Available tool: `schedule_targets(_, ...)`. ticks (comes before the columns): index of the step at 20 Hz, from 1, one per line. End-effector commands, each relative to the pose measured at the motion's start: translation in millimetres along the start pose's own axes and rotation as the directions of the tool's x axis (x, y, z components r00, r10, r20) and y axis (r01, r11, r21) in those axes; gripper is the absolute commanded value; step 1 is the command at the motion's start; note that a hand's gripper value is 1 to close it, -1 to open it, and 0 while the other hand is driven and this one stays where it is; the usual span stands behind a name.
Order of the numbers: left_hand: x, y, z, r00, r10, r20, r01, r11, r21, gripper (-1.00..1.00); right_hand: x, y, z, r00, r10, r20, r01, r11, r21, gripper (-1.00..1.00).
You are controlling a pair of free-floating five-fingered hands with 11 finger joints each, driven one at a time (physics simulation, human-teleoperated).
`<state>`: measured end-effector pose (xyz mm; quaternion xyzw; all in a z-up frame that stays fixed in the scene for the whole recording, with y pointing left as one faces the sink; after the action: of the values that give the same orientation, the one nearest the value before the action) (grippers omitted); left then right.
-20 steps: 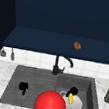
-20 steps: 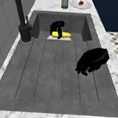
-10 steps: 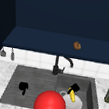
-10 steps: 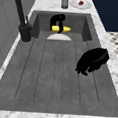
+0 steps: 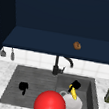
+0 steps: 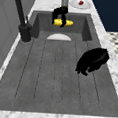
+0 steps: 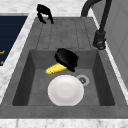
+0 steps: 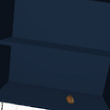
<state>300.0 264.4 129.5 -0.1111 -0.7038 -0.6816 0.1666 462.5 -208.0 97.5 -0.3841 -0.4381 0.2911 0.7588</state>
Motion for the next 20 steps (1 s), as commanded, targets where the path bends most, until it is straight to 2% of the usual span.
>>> schedule_targets(1,0,0,0,1.0,0.0,0.0,0.0,1.0,0.0,0.0,6,-8,17,0.991,0.119,0.059,-0.119,0.993,-0.009,1.0)
schedule_targets(9,0,0,0,1.0,0.0,0.0,0.0,1.0,0.0,0.0,9,-18,49,0.978,0.189,0.092,-0.186,0.982,-0.039,1.0)
schedule_targets(20,0,0,0,1.0,0.0,0.0,0.0,1.0,0.0,0.0,9,-32,90,0.961,0.256,0.106,-0.25,0.966,-0.07,1.0)
